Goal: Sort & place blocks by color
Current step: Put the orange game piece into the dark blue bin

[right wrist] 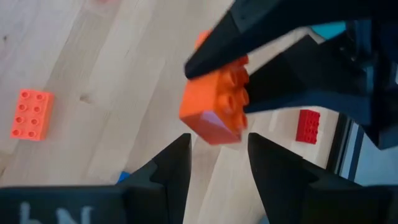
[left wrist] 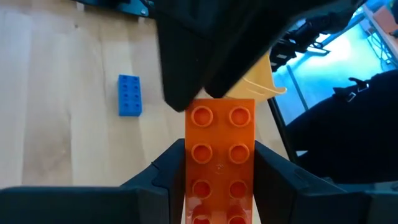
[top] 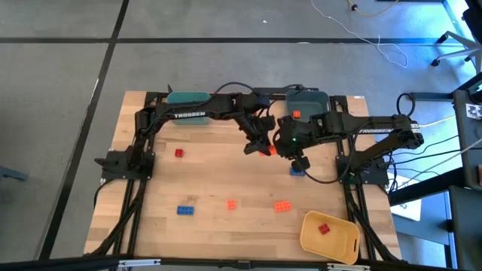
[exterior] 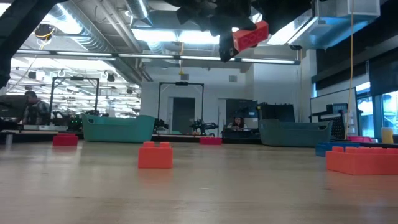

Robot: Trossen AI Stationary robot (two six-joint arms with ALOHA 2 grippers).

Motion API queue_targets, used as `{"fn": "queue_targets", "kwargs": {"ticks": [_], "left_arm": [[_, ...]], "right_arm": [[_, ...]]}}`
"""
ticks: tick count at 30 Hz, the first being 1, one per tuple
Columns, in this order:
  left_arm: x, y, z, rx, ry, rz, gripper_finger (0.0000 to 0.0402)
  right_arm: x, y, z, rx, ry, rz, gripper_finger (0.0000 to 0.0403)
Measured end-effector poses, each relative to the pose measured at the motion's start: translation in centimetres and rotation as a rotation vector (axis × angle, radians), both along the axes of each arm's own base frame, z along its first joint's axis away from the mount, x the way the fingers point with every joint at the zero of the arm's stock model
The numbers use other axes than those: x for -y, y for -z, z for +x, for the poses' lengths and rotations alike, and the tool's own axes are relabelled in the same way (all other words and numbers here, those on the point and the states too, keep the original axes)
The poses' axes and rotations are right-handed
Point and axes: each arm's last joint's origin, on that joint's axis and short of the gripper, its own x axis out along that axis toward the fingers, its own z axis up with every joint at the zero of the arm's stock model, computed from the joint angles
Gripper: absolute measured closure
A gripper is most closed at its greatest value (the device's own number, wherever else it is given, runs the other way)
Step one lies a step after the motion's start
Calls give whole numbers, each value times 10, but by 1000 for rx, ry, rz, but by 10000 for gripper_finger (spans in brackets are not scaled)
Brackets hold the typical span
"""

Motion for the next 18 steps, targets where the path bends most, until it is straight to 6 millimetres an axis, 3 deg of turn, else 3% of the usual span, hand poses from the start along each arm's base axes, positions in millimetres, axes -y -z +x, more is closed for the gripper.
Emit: {"fn": "queue_targets", "kwargs": {"ticks": [18], "left_arm": [[-3, -2, -1, 10, 2, -14, 272]], "right_arm": [[0, -1, 3, 32, 0, 4, 244]]}}
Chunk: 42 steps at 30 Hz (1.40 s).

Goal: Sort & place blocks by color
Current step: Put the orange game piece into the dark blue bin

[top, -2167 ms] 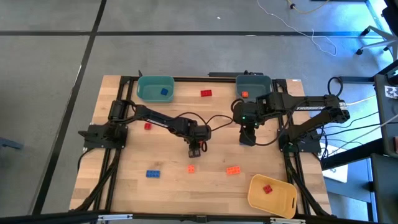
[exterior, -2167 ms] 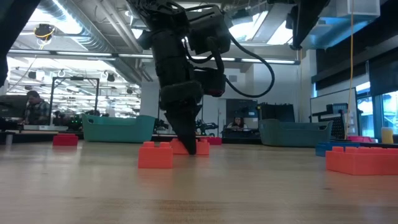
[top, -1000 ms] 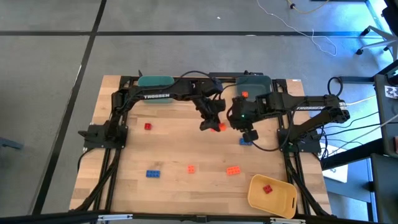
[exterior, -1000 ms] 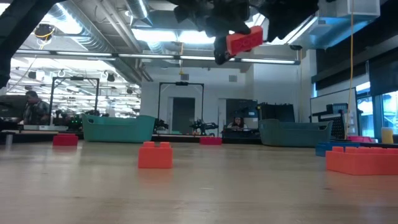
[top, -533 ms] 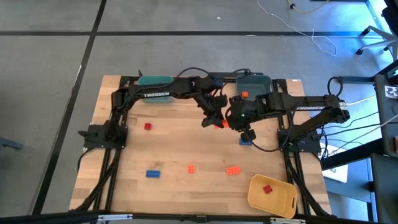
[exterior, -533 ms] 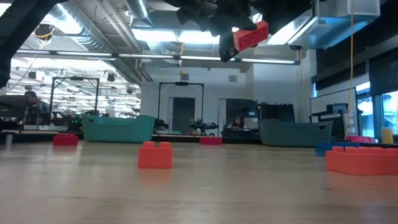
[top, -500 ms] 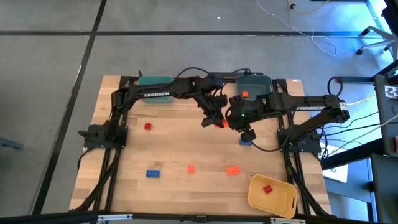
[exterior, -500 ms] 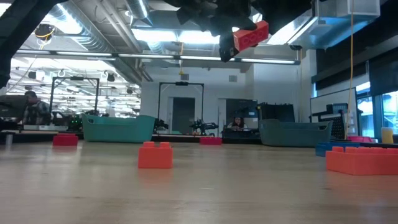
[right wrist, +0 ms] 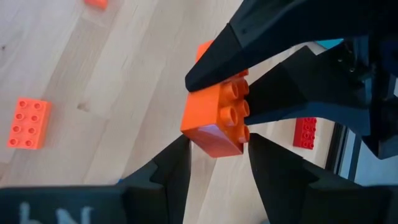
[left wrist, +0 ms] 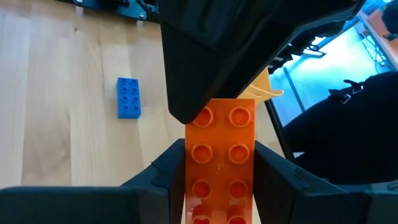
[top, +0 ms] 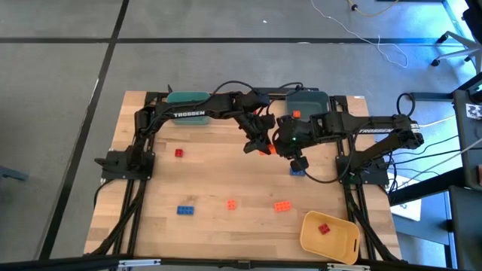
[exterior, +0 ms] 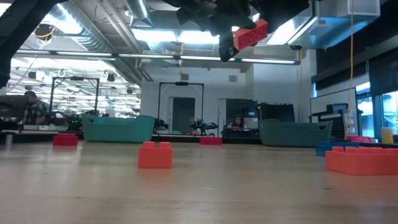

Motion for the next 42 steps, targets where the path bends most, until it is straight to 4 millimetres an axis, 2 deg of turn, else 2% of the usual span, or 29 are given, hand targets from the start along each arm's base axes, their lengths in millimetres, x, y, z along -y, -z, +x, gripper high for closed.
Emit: {"fn": "queue_targets", "kwargs": {"ticks": [11, 21, 29, 38, 42], "left_arm": [[0, 0, 0, -8, -20, -5, 272], [-3, 13, 2, 2, -38, -52, 272], [-8, 11, 6, 56, -63, -36, 272], [-9, 14, 3, 9, -58, -63, 272], [-15, 14, 0, 7, -44, -87, 272]], "right_arm": [[0, 0, 0, 4, 0, 0, 244], [-1, 1, 1, -1, -2, 0, 244], [-1, -4, 5, 71, -6, 15, 244], [0, -1, 0, 7, 2, 6, 244], [0, 0, -1, -12, 5, -3, 244]]}}
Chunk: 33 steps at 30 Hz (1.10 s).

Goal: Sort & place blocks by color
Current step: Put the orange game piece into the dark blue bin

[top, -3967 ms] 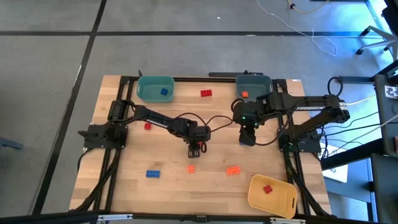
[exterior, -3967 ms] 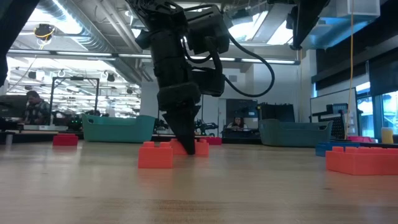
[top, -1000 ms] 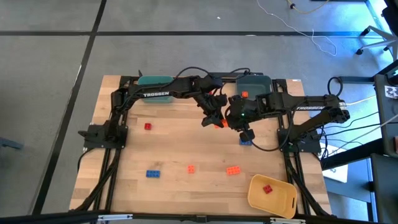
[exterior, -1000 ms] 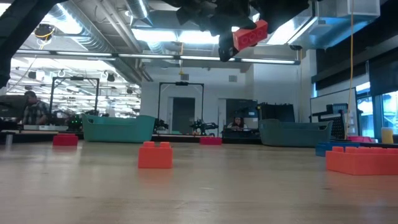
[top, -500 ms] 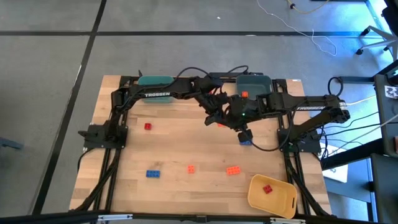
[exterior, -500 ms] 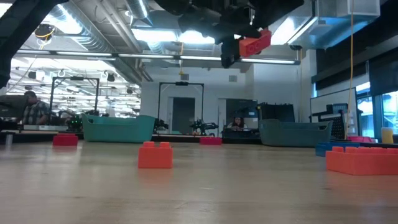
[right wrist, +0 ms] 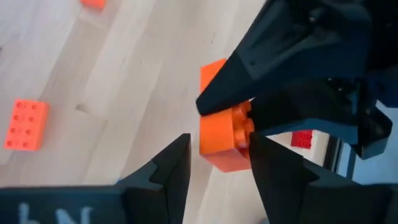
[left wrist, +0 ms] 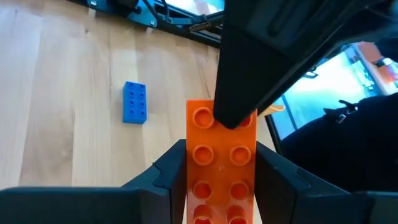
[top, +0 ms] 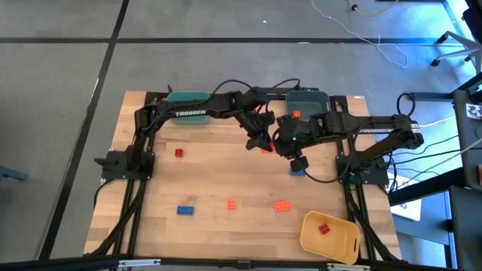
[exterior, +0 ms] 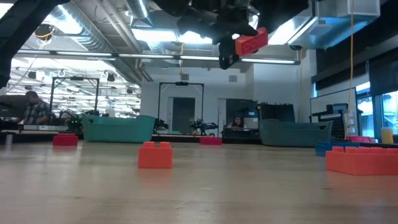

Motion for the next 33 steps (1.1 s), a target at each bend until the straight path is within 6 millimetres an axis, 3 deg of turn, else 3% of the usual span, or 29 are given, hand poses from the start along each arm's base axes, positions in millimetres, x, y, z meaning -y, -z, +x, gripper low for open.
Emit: {"fn": "queue_targets", "kwargs": {"ticks": [33], "left_arm": [[8, -7, 6, 76, 80, -80, 272]], "right_arm": [[-1, -3, 4, 43, -55, -8, 244]]}}
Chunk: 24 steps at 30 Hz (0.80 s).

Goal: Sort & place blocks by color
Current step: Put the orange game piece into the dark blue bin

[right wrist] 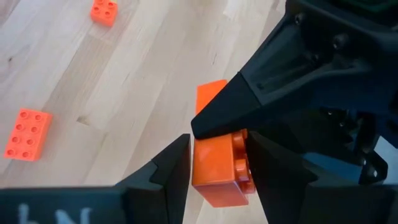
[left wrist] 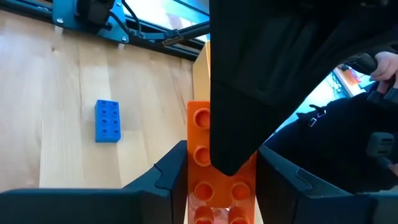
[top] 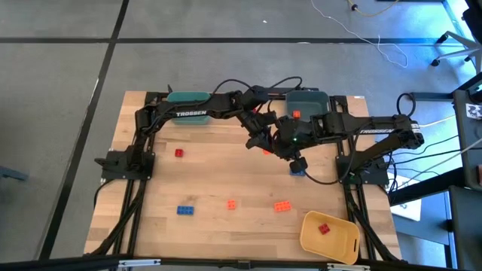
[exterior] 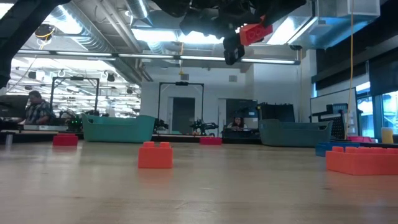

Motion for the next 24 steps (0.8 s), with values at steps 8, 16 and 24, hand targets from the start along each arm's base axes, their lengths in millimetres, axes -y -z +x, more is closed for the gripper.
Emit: {"fn": "queue_targets", "kwargs": {"ticks": [8, 16, 24], "left_arm": [[1, -1, -1, -6, 50, -51, 272], [2, -6, -2, 19, 78, -59, 272], [2, -2, -3, -17, 52, -47, 272]], "right_arm": [[1, 3, -3, -39, 11, -10, 253], [1, 4, -3, -51, 12, -15, 355], [1, 4, -4, -50, 48, 6, 393]]}}
